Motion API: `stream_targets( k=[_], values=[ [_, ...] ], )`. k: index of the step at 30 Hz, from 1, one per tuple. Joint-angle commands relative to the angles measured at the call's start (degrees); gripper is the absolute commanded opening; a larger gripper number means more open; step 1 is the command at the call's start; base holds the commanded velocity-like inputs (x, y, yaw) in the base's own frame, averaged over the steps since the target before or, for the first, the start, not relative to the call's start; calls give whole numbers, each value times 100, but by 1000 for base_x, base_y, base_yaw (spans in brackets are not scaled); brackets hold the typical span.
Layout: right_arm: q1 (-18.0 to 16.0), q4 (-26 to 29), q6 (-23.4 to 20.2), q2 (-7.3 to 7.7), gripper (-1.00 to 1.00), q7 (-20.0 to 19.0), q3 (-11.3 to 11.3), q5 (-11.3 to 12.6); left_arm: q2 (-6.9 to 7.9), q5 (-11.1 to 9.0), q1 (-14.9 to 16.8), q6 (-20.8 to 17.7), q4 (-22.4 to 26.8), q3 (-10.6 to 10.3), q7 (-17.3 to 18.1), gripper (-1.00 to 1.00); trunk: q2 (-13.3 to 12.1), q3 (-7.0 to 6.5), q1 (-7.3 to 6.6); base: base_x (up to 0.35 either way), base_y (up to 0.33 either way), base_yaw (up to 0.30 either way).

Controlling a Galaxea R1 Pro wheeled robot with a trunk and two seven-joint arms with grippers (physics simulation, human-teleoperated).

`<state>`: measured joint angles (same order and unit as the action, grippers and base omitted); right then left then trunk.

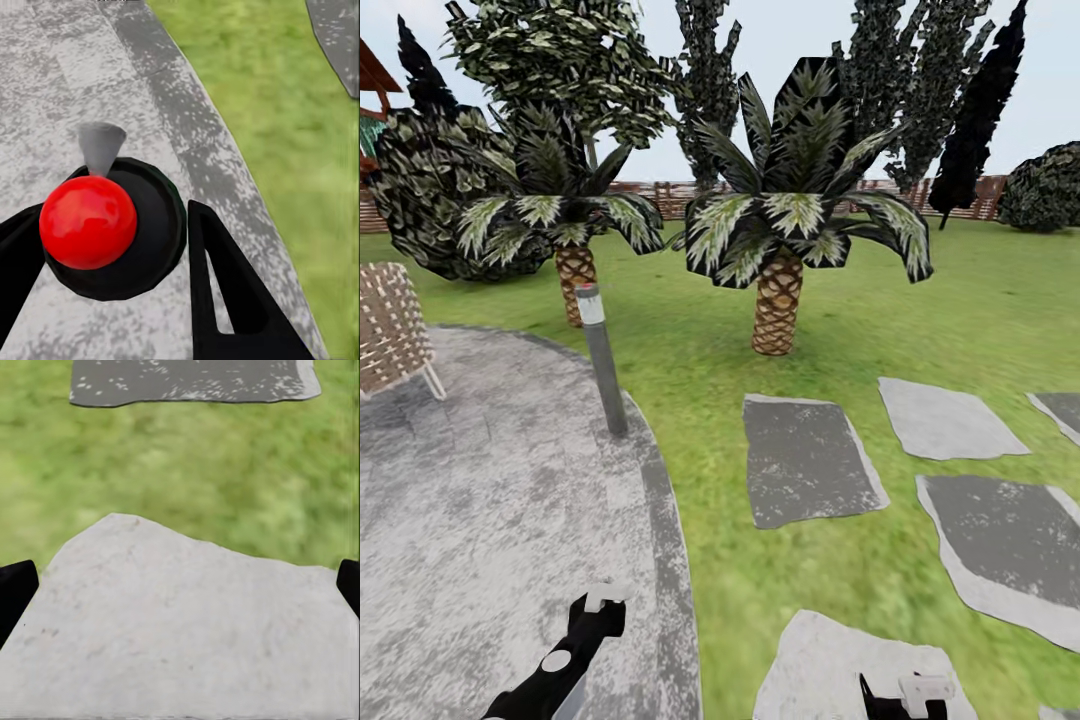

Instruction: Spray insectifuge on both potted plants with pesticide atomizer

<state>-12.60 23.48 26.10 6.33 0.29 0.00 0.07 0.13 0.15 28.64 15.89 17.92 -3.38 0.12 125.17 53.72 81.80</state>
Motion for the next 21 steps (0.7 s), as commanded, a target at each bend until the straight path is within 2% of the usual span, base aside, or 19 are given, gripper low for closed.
stream_targets(
  k=[1,21],
  values=[
    [-4,-7,15,0,100,4,-1,0,0,3,4,19,-6,-14,-3,-100,2,8,-1,0,-269,-266],
    [-4,-6,18,0,100,5,-1,2,1,3,4,23,-7,-14,-20,-100,2,66,-1,0,-269,-266]
  ],
)
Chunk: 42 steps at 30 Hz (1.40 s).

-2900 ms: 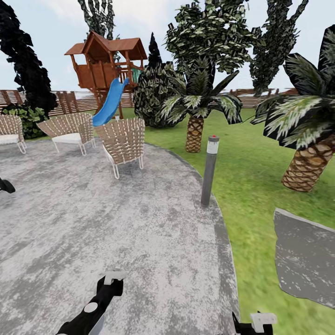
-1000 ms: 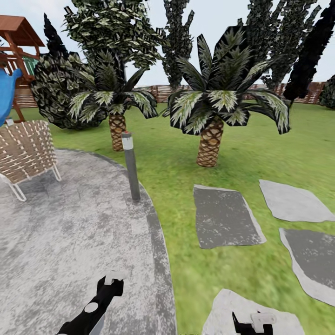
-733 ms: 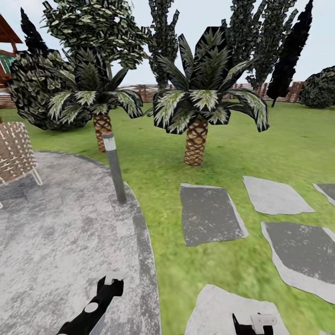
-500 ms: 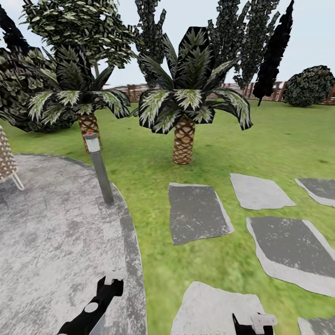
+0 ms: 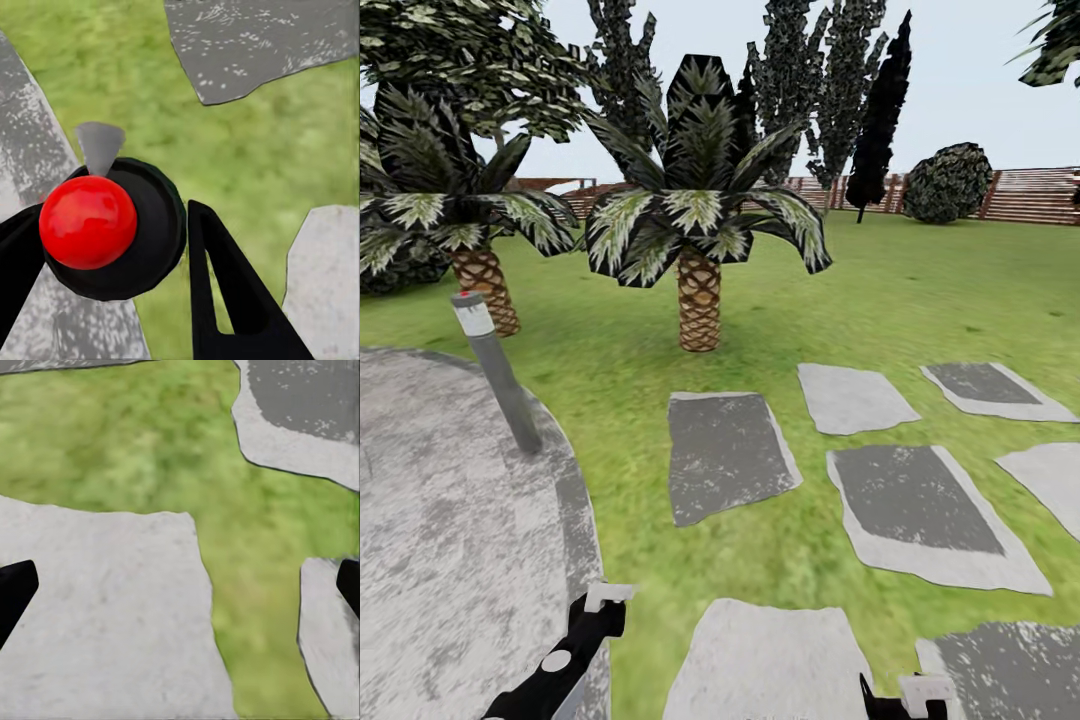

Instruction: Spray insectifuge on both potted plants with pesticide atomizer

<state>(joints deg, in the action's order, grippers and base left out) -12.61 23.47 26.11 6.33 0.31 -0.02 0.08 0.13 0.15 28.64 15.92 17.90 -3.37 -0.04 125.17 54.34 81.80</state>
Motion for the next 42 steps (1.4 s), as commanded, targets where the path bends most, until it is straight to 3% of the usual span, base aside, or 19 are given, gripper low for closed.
stream_targets(
  k=[1,42],
  values=[
    [-2,-4,17,0,100,4,1,1,3,2,5,21,-4,-14,-4,-100,2,8,-1,0,-269,-266],
    [-4,-4,15,0,100,3,-6,1,4,2,6,16,3,-14,-4,-100,2,128,-1,0,-269,-266]
  ],
)
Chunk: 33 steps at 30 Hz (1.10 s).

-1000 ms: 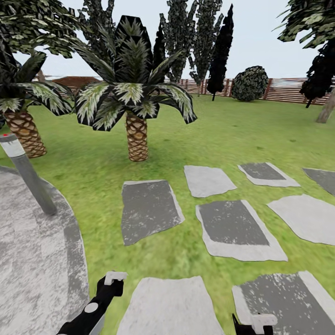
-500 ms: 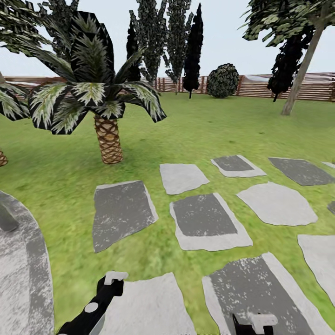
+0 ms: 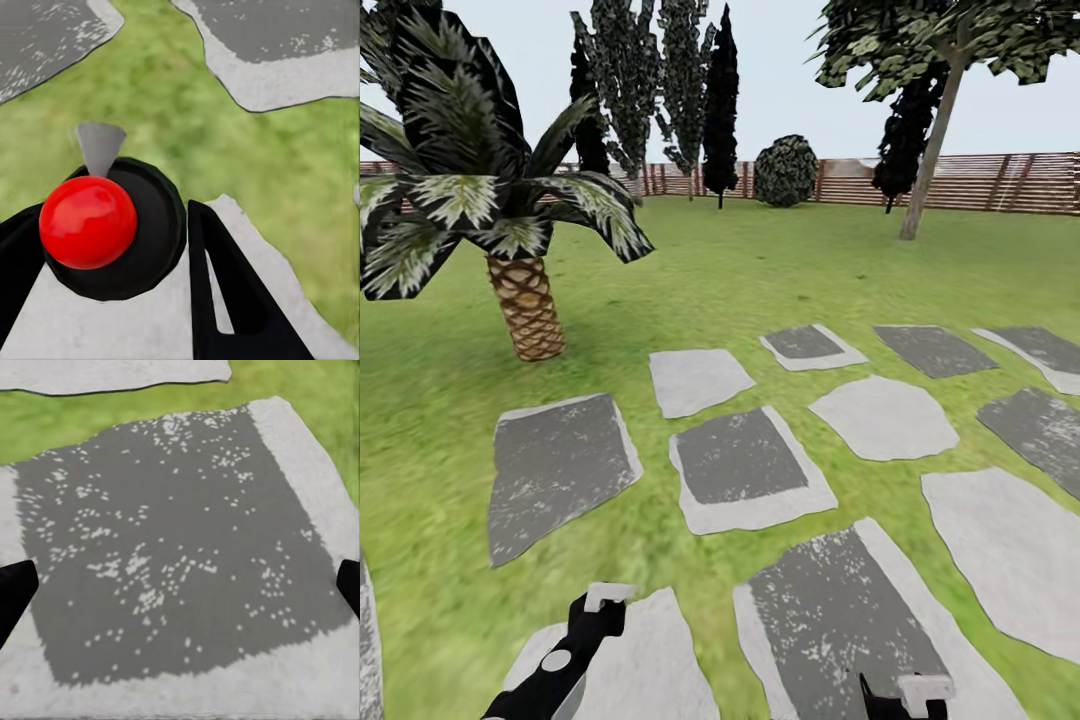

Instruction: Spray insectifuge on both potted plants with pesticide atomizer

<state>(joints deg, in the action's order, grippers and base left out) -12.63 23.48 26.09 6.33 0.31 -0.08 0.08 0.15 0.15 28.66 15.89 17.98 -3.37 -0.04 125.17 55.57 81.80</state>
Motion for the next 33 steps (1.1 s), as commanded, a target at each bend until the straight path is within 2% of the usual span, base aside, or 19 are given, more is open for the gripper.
stream_targets(
  k=[1,13,33],
  values=[
    [-3,-4,17,0,100,3,1,1,2,3,3,19,-5,-15,-4,-100,2,7,-1,0,-269,-266],
    [-3,-9,17,0,100,3,0,1,2,3,2,20,-5,-14,-4,-100,2,43,-1,6,-269,-266],
    [-2,-10,17,0,100,3,3,1,2,3,1,19,-13,-15,13,-100,2,101,-1,73,-269,-266]
  ],
)
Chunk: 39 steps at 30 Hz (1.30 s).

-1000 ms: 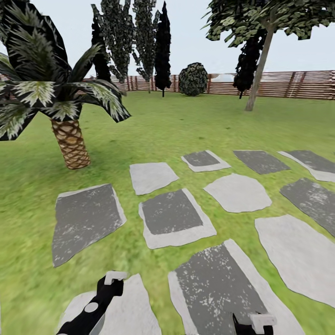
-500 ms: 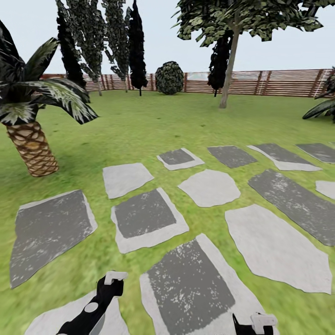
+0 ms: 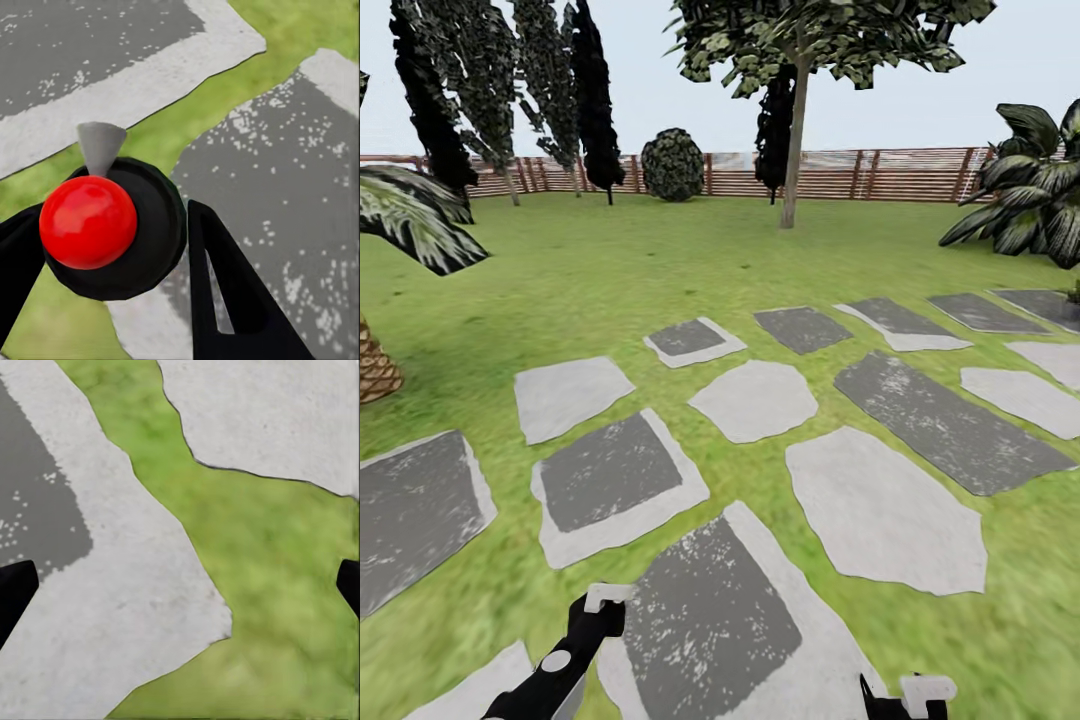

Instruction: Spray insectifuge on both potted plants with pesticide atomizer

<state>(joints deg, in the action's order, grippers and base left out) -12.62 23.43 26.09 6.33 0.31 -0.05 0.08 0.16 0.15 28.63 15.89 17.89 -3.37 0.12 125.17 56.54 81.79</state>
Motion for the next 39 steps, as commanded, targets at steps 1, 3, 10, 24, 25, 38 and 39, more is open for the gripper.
stream_targets(
  k=[1,3,10,24,25,38,39],
  values=[
    [-2,-5,18,0,100,4,-1,1,2,3,5,19,-5,-13,-3,-100,2,7,0,75,-269,-266],
    [-1,-5,18,0,100,3,1,1,2,3,6,19,-5,-14,-3,-100,2,13,0,75,-269,-266],
    [-4,-5,18,0,100,3,1,1,2,3,4,19,-5,-14,-3,-100,2,34,0,74,-269,-266],
    [-3,-2,18,0,100,3,-3,1,2,3,5,19,-5,-14,-3,-100,2,75,0,74,-269,-266],
    [-3,-1,18,0,100,4,-3,1,2,3,8,19,-5,-14,-3,-100,2,78,0,75,-269,-266],
    [-4,1,19,0,100,2,-3,1,1,3,6,23,-5,-14,13,-100,2,116,0,114,-258,-266],
    [-3,-1,19,0,100,3,-2,1,2,3,5,23,-1,-14,12,-100,2,119,0,232,-196,-266]
  ],
)
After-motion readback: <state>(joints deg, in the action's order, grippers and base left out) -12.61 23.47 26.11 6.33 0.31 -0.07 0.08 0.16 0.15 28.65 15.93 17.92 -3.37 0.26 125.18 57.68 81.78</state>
